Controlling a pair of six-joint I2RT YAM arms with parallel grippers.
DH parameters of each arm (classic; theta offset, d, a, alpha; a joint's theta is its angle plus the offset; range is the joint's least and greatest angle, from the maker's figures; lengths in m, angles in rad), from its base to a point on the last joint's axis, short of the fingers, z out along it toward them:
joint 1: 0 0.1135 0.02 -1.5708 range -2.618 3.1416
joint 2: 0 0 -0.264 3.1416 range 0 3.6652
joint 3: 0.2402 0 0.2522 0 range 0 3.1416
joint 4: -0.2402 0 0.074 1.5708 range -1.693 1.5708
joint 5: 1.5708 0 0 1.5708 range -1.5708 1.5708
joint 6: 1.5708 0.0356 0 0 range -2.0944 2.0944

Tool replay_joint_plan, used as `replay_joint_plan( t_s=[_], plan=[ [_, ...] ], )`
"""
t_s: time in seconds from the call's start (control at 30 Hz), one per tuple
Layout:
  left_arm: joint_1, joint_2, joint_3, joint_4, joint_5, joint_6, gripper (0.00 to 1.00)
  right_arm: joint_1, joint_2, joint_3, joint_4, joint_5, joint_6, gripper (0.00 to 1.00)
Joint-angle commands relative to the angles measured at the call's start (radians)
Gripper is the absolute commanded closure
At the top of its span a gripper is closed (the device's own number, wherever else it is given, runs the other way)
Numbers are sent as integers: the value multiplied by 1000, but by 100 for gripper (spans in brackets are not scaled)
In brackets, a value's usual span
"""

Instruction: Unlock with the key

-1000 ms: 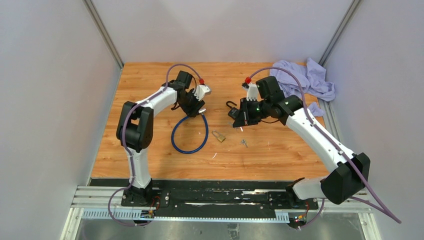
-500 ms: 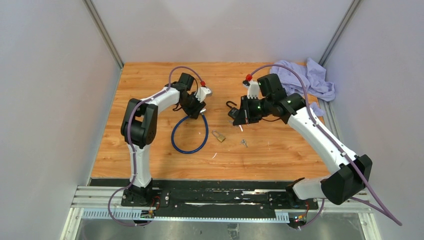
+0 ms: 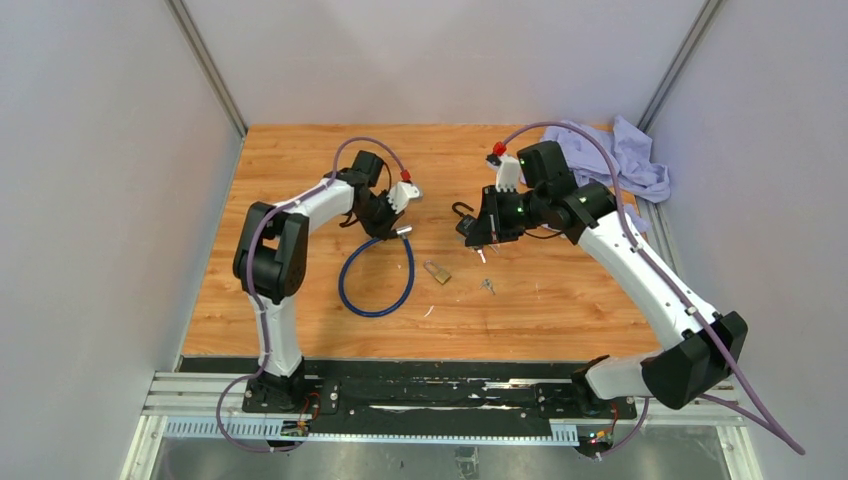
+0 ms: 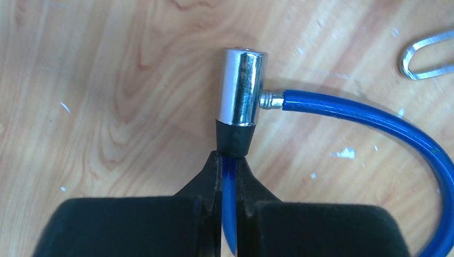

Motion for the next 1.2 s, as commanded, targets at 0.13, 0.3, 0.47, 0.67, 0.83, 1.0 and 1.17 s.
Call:
replay_joint_plan(
  t_s=[0.13, 0.3, 0.47, 0.67, 0.83, 1.0, 1.17],
  plan=[
    [4, -237, -26, -116, 19, 169, 100, 0, 25, 61, -74, -9, -25, 99],
    [1, -377, -30, -183, 113, 234, 100, 40, 50, 70, -88, -13, -33, 99],
    [-18, -575, -69, -289, 197, 412, 100, 93, 64, 85, -120, -7, -51, 99],
    [-27, -832, -196, -287, 298, 640, 100, 204, 98, 198, -210, 79, -92, 99],
    [-27, -1052, -396, -1, 344, 572, 100, 272, 92, 270, -247, 152, -82, 99],
    [-29, -1209, -562, 281, 364, 464, 100, 343, 97, 336, -282, 251, -29, 99],
    [-30, -1228, -560, 272, 394, 444, 100, 400, 108, 377, -296, 299, 3, 99]
  ],
)
